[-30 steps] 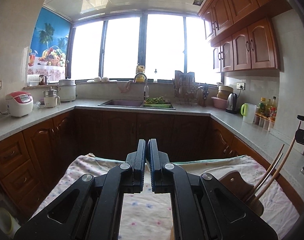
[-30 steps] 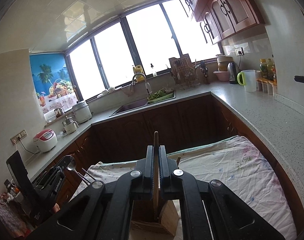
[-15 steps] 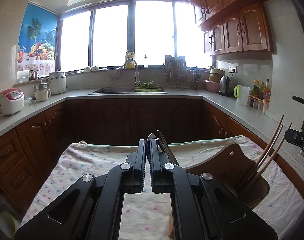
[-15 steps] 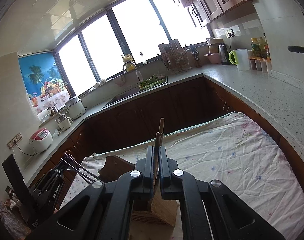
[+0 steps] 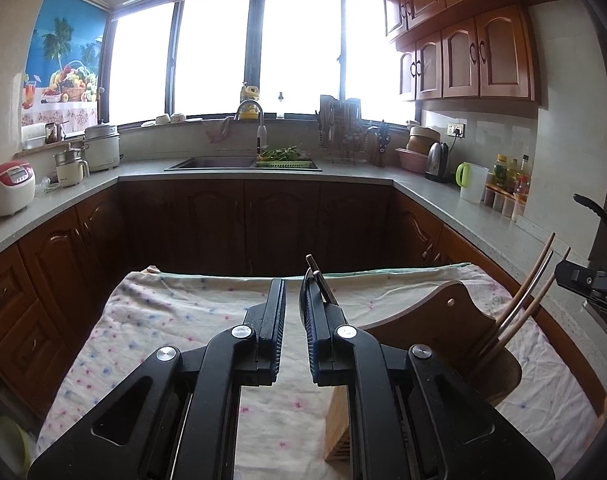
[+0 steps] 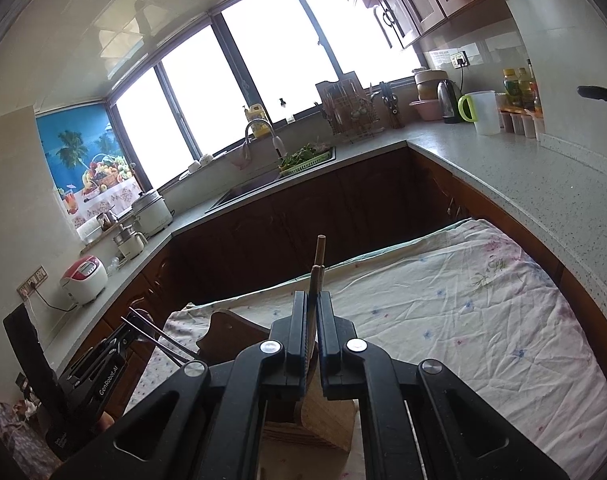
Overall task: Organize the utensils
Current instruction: 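Open both tools to release the spoon and chopstick in the holder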
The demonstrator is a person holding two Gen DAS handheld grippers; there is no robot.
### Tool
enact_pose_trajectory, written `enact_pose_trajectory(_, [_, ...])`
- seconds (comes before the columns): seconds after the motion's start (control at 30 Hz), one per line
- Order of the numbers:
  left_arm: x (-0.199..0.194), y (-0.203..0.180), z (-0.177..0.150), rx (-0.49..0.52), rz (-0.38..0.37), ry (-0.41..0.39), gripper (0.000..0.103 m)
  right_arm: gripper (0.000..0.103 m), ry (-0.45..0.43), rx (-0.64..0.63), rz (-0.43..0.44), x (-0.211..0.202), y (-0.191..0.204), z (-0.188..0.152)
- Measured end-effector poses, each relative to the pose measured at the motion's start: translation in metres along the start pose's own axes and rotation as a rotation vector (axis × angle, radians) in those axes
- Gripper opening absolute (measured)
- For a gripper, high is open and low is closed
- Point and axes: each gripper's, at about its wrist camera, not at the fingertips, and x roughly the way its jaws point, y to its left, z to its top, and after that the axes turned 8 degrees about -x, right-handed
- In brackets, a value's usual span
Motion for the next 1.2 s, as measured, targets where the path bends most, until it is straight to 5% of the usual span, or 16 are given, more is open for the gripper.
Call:
enact_pose_trajectory(0.17, [-0.010, -0.001, 0.001, 0.002, -0.008, -0.002, 0.037, 0.011, 0.001, 0.027, 0.011, -0.001, -0.005, -0.001])
enact_pose_trajectory(0.23, [-0.014, 0.000, 0.001, -0.006, -0.014, -0.001, 0.046, 0.022, -0.003, 0.036, 0.008, -0.004, -0.007, -0.002])
enact_pose_trajectory(0.33, [-0.018, 0.003, 0.001, -0.019, -0.015, 0.004, 0.049, 0.046, -0.023, 0.044, 0.013, -0.012, -0.007, -0.004])
enact_pose_trajectory(0.53, [-0.030, 0.011, -0.003, -0.046, -0.030, 0.026, 0.055, 0.067, -0.060, 0.047, 0.020, -0.031, -0.004, -0.008])
enact_pose_trajectory(1.2, [-0.082, 0.051, -0.031, -0.155, -0.033, 0.104, 0.073, 0.076, -0.028, 0.051, 0.055, -0.089, 0.008, -0.056])
